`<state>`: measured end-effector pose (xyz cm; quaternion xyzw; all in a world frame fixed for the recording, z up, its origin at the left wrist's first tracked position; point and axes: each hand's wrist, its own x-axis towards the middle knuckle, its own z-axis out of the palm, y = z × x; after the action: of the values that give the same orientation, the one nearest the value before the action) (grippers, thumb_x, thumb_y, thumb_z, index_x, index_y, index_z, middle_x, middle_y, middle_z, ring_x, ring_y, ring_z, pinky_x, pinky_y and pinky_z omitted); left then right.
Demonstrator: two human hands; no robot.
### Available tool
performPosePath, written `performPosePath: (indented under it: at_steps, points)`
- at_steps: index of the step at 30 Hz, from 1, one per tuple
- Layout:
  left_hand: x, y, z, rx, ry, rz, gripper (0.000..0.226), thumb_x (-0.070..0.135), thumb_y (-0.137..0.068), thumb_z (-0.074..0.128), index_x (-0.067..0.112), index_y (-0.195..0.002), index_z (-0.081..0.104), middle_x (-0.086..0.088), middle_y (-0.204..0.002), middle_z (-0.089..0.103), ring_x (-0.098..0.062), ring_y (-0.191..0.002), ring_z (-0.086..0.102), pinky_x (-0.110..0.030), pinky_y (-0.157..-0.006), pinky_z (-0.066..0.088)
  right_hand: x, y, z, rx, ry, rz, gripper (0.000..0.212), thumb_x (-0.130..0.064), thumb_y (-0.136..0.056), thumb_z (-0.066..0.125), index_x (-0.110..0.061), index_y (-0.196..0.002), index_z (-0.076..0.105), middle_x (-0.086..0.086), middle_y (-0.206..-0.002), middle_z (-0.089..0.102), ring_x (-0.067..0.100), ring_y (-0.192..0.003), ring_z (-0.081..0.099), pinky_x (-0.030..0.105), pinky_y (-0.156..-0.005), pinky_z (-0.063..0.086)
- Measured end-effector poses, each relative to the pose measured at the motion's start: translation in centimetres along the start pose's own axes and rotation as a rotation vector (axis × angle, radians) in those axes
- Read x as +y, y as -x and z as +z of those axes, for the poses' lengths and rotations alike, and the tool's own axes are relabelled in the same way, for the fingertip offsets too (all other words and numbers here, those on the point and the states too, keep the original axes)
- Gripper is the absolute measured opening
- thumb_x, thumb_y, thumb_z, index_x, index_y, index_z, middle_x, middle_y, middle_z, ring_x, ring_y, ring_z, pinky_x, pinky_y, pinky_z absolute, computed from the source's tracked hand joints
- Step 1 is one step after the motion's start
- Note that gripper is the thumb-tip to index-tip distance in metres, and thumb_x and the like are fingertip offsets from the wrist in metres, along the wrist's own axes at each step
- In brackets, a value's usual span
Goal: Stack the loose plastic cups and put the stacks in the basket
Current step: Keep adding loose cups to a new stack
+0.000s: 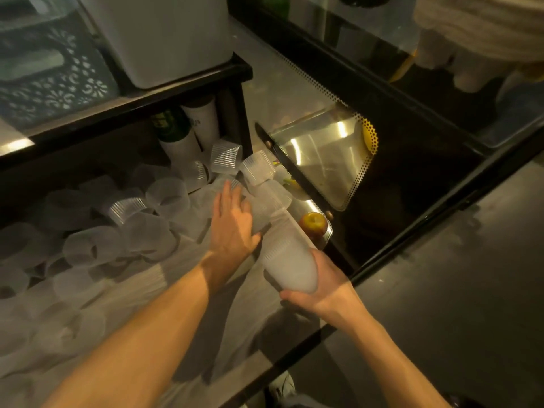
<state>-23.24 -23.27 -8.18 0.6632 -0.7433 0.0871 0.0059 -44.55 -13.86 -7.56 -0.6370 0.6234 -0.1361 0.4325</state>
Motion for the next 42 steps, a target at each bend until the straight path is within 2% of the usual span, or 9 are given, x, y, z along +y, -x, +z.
performPosePath:
  at_steps: [6, 13, 19, 23, 28, 32, 35, 39, 42]
  points:
    - [-1.4, 3.3, -1.5, 0.197, 0.408, -0.039, 0.08, 0.054, -0.076, 0.07, 0.012, -0.138, 0.044, -0.013, -0.139, 0.046, -0.031, -0.141, 0.027, -0.051, -0.113, 0.025, -0.6, -0.5, 0.1, -0.033, 0.012, -0.034, 0.102, -0.064, -0.064, 0.078, -0.035, -0.145, 0.025, -0.015, -0.126, 0.041, 0.01, -0.113, 0.047, 0.038, -0.096, 0.051]
    - [-4.3, 7.1, -5.2, 0.14, 1.102, -0.396, 0.077, 0.059, -0.066, 0.078, 0.03, -0.128, 0.043, 0.007, -0.127, 0.053, -0.009, -0.112, 0.055, -0.028, -0.092, 0.048, -1.5, -1.4, 0.6, -0.051, 0.058, -0.071, 0.105, -0.064, -0.063, 0.081, -0.036, -0.145, 0.022, -0.018, -0.124, 0.036, 0.011, -0.114, 0.045, 0.038, -0.095, 0.052]
    - [-5.6, 10.6, -4.8, -0.042, 1.609, -0.427, 0.053, 0.05, -0.065, 0.078, 0.035, -0.114, 0.064, -0.001, -0.109, 0.071, -0.022, -0.103, 0.067, -0.039, -0.082, 0.056, -2.9, -1.5, 1.5, -0.082, 0.043, -0.19, 0.1, -0.057, -0.065, 0.084, -0.037, -0.145, 0.026, -0.016, -0.132, 0.039, 0.011, -0.122, 0.044, 0.038, -0.099, 0.049]
    - [-6.9, 11.5, -5.3, -0.125, 1.445, -0.274, 0.051, 0.047, -0.075, 0.064, 0.043, -0.125, 0.058, -0.007, -0.121, 0.061, -0.023, -0.114, 0.058, -0.046, -0.103, 0.043, -3.7, -1.5, 2.5, -0.174, 0.128, -0.285, 0.095, -0.061, -0.064, 0.082, -0.05, -0.136, 0.023, -0.023, -0.127, 0.037, 0.007, -0.119, 0.044, 0.031, -0.095, 0.047]
    - [-7.7, 11.1, -6.4, -0.341, 1.153, -0.152, 0.068, 0.054, -0.07, 0.048, 0.054, -0.137, 0.034, 0.002, -0.127, 0.047, -0.009, -0.121, 0.046, -0.026, -0.105, 0.034, -4.5, -1.3, 3.5, -0.195, 0.157, -0.347, 0.094, -0.059, -0.063, 0.082, -0.045, -0.138, 0.028, -0.017, -0.132, 0.041, 0.009, -0.121, 0.046, 0.04, -0.099, 0.05]
    - [-7.4, 11.0, -6.4, -0.385, 1.102, -0.185, 0.091, 0.057, -0.065, 0.044, 0.035, -0.152, 0.026, 0.002, -0.133, 0.043, -0.003, -0.117, 0.044, -0.004, -0.092, 0.03, -4.3, -1.1, 3.4, -0.209, 0.163, -0.359, 0.094, -0.056, -0.066, 0.082, -0.04, -0.141, 0.028, -0.015, -0.134, 0.04, 0.01, -0.121, 0.044, 0.039, -0.101, 0.048]
    - [-6.2, 11.4, -6.1, -0.435, 1.051, -0.203, 0.098, 0.063, -0.063, 0.04, 0.033, -0.155, 0.019, 0.008, -0.121, 0.042, -0.004, -0.106, 0.048, -0.014, -0.09, 0.036, -3.9, -1.0, 3.6, -0.214, 0.186, -0.37, 0.096, -0.057, -0.066, 0.082, -0.038, -0.144, 0.03, -0.014, -0.136, 0.041, 0.009, -0.122, 0.043, 0.037, -0.103, 0.045]
    - [-2.6, 12.2, -4.8, -0.527, 1.173, -0.206, 0.098, 0.081, -0.07, 0.041, 0.045, -0.154, 0.004, 0.013, -0.155, 0.023, -0.008, -0.143, 0.023, -0.033, -0.119, 0.022, -3.3, -1.1, 3.9, -0.255, 0.188, -0.377, 0.092, -0.066, -0.064, 0.076, -0.039, -0.141, 0.034, -0.015, -0.133, 0.042, 0.006, -0.118, 0.045, 0.035, -0.101, 0.046]
    - [-1.0, 12.6, -4.2, -0.471, 1.212, -0.244, 0.105, 0.09, -0.069, 0.036, 0.041, -0.155, 0.0, 0.012, -0.162, 0.012, -0.004, -0.146, 0.012, -0.036, -0.123, 0.013, -2.8, -1.1, 3.5, -0.279, 0.185, -0.368, 0.089, -0.064, -0.064, 0.076, -0.042, -0.138, 0.032, -0.019, -0.127, 0.04, 0.005, -0.114, 0.045, 0.035, -0.099, 0.048]
